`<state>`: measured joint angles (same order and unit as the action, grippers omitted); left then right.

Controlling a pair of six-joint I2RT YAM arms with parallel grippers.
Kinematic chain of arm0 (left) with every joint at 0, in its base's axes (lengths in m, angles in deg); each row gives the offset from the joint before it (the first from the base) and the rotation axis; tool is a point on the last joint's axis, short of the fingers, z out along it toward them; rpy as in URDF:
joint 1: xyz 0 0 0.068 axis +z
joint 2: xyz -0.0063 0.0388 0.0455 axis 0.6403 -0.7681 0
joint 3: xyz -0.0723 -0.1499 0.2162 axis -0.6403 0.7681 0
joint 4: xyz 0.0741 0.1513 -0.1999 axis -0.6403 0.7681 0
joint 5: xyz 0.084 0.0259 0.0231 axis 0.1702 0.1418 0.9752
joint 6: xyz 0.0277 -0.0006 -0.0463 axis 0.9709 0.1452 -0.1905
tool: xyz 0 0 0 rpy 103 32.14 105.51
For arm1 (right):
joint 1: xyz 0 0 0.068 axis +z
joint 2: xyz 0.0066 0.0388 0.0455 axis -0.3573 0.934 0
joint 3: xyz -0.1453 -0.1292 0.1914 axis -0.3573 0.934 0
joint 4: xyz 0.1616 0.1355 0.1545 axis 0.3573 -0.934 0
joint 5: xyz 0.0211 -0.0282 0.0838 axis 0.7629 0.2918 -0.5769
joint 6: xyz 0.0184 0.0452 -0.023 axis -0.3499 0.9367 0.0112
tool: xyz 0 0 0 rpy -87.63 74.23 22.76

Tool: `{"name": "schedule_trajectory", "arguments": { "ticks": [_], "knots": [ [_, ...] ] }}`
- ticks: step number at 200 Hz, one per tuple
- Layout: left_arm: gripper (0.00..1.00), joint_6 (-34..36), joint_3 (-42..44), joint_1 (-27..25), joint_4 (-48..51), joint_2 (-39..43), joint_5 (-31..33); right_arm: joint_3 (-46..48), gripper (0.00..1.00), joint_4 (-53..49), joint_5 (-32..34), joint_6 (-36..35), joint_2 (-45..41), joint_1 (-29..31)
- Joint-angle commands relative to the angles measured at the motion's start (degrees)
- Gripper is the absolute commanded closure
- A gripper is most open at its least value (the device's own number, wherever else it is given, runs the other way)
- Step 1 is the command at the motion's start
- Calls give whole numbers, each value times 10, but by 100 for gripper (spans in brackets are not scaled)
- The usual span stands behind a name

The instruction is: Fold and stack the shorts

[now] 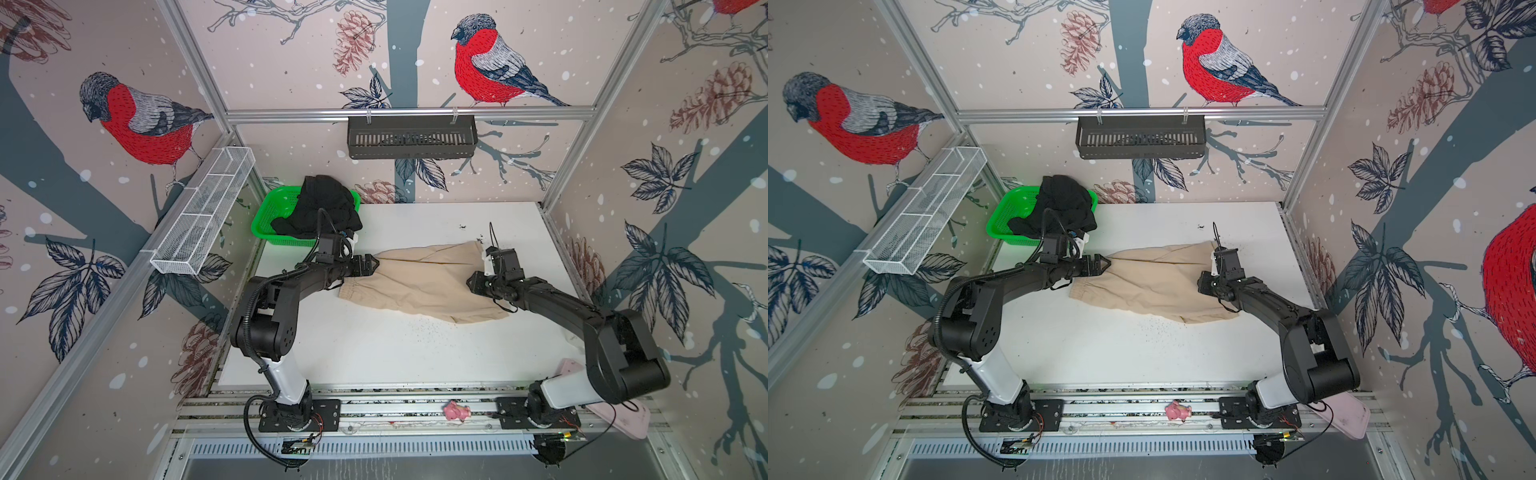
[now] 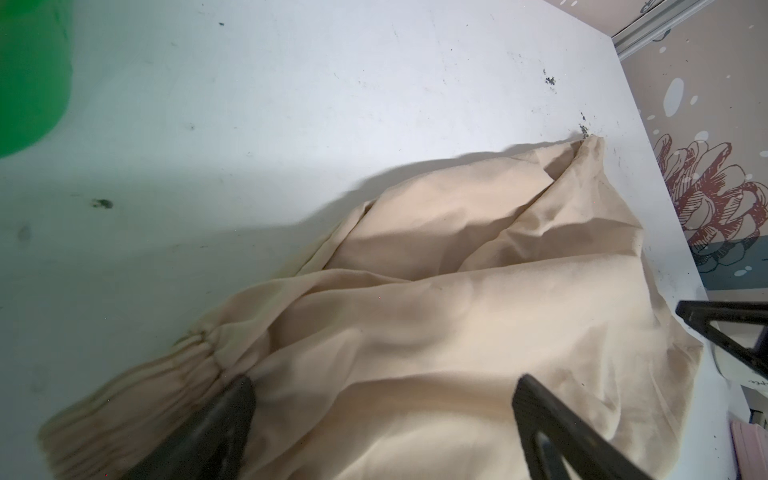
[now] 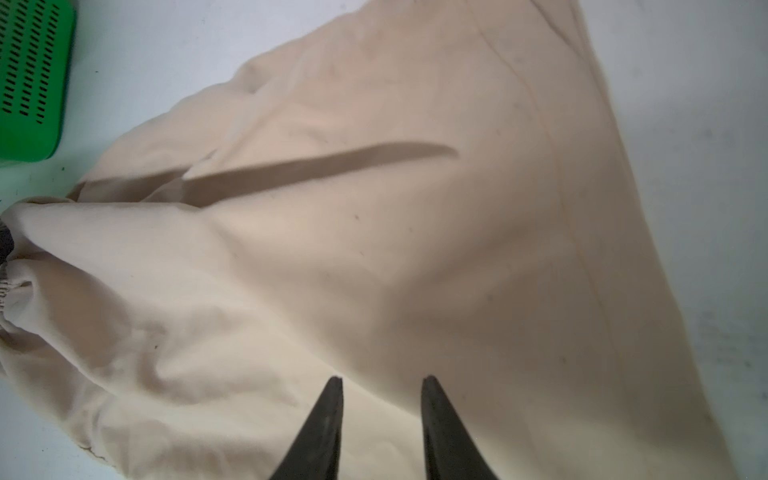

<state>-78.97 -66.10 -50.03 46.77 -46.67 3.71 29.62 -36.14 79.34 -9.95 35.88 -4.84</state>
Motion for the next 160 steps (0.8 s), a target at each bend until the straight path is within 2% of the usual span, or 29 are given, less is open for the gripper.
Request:
{"name": "schedule_trajectory", "arguments": {
  "ticks": [1,60,88,106,128,143,160],
  "knots": [
    [2,-14,14,2,-12,-7,17,40,68,4,15,40,-27,4],
    [3,-37,69,1,-2,22,16,124,69,0,22,64,-60,-4],
    [3,-52,94,-9,-20,54,-1,135,68,-2,8,43,-75,-76],
    [3,-53,79,-28,-6,75,13,119,67,-1,3,22,-95,-113],
    [2,-49,43,-47,36,107,47,64,59,-21,19,-9,-124,-122],
    [2,-79,32,-48,55,149,105,27,46,-29,20,-28,-139,-119],
    [2,-98,26,-42,81,209,161,-11,41,-30,22,-49,-145,-105]
  ]
}}
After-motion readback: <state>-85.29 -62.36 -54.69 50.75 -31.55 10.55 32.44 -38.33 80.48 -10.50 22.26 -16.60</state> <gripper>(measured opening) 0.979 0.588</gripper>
